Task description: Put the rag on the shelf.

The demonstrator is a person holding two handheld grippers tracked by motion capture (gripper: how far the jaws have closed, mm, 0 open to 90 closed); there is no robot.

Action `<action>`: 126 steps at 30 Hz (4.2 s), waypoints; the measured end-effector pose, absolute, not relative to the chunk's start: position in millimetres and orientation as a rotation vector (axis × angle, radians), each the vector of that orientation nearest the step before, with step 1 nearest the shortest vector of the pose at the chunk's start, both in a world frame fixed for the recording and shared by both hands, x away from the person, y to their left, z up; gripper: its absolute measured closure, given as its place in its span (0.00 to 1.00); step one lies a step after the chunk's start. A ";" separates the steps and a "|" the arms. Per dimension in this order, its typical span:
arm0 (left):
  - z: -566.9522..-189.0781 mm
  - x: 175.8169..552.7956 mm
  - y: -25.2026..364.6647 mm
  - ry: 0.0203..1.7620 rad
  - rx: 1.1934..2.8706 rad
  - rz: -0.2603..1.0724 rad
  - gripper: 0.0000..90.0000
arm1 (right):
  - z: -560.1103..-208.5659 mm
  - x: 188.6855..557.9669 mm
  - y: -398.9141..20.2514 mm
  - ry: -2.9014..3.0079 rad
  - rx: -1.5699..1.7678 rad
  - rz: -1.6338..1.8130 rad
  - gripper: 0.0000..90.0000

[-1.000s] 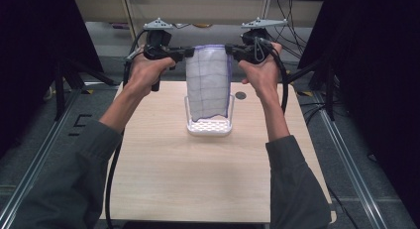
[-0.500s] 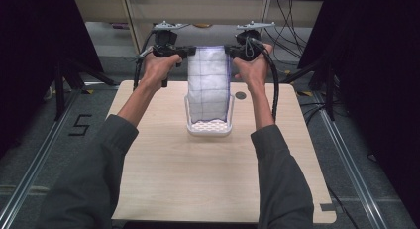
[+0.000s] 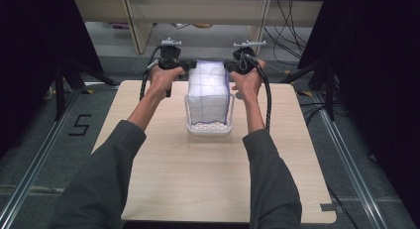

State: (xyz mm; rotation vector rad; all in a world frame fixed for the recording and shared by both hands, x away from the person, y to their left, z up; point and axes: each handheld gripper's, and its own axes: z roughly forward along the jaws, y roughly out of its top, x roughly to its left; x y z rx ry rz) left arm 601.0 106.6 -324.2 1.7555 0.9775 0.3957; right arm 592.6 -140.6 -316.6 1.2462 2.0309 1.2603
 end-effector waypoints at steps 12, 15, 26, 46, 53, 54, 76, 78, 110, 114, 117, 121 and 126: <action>-347.1 604.6 102.6 0.997 1.826 0.352 0.93 | -343.8 601.7 -139.8 2.101 1.316 1.172 0.94; -353.1 605.4 104.6 1.008 1.836 0.310 0.90 | -348.3 603.0 -140.2 2.105 1.321 1.138 0.89; -349.4 601.0 125.0 1.084 1.789 0.266 0.47 | -339.4 597.3 -145.2 2.077 1.329 1.156 0.70; -345.6 564.6 158.8 1.041 1.826 0.247 0.37 | -324.5 563.2 -159.8 2.135 1.238 1.182 0.64; -346.9 556.1 162.5 1.027 1.846 0.255 0.36 | -321.7 550.8 -158.2 2.151 1.229 1.190 0.62; -347.3 555.0 162.5 1.024 1.847 0.253 0.36 | -321.3 548.6 -157.7 2.150 1.238 1.195 0.61; -347.6 521.0 161.7 0.959 1.860 0.219 0.33 | -318.3 523.3 -152.9 2.164 1.197 1.235 0.48; -349.2 516.2 162.0 0.956 1.859 0.235 0.32 | -318.6 520.4 -153.2 2.172 1.196 1.224 0.47; -384.9 425.5 176.7 0.836 1.870 0.183 0.27 | -340.4 450.7 -150.5 2.216 1.073 1.305 0.39; -391.7 418.7 175.3 0.832 1.875 0.180 0.27 | -346.5 445.7 -151.4 2.216 1.057 1.322 0.39; -397.7 413.9 174.5 0.812 1.878 0.161 0.27 | -350.0 442.1 -152.4 2.223 1.047 1.320 0.39; -403.3 406.7 172.9 0.812 1.892 0.151 0.26 | -354.4 435.9 -152.1 2.242 1.047 1.336 0.39; -408.0 399.9 169.3 0.795 1.901 0.147 0.26 | -358.3 429.3 -150.8 2.248 1.051 1.350 0.38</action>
